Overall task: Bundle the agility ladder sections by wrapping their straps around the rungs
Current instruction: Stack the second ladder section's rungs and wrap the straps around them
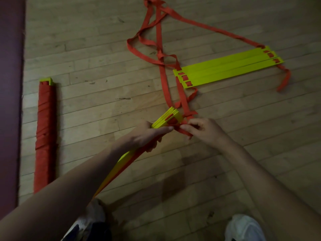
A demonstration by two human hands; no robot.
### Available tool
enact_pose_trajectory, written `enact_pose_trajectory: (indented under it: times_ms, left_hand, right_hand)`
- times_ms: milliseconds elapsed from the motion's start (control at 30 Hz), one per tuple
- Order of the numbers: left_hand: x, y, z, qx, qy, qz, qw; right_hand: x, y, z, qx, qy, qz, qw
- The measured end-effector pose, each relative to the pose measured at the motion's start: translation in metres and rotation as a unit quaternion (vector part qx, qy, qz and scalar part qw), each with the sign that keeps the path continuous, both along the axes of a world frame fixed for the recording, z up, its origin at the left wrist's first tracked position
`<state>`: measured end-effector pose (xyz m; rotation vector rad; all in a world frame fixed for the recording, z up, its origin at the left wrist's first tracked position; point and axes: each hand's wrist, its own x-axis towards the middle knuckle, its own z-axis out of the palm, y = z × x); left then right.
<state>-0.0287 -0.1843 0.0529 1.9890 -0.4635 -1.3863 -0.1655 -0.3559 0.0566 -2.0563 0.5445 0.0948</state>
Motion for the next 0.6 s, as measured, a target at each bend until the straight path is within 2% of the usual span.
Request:
enact_pose_trajectory:
  times_ms: [133, 267, 300, 367, 467, 533, 600]
  left_hand:
    - [0.000, 0.000, -0.002, 0.006, -0.006, 0.000, 1.000]
    - [-0.004, -0.001, -0.003, 0.006, -0.032, 0.001, 0.999]
    - [-0.004, -0.001, -0.003, 0.005, -0.036, 0.002, 0.999]
    - [-0.004, -0.001, -0.003, 0.005, -0.052, 0.005, 0.999]
    - [-0.010, -0.001, -0.004, 0.015, -0.100, 0.007, 0.995]
    - [-0.012, -0.002, -0.006, 0.015, -0.124, 0.006, 0.992]
    - [-0.012, -0.003, -0.005, 0.009, -0.140, 0.005, 0.990]
  right_hand:
    - [0.003, 0.010, 0.002, 0.141, 0.026, 0.019, 0.989]
    - [0.008, 0.009, 0.004, 0.082, 0.059, 0.048, 0.994]
    - [0.009, 0.009, 0.004, 0.085, 0.056, 0.046, 0.994]
    - [0.009, 0.009, 0.001, 0.155, 0.064, 0.039, 0.985]
    - [0.007, 0.019, -0.004, 0.284, 0.088, -0.013, 0.955]
    - [0.007, 0.027, -0.007, 0.300, 0.075, -0.053, 0.949]
    - [0.007, 0.033, -0.010, 0.276, 0.050, -0.080, 0.956]
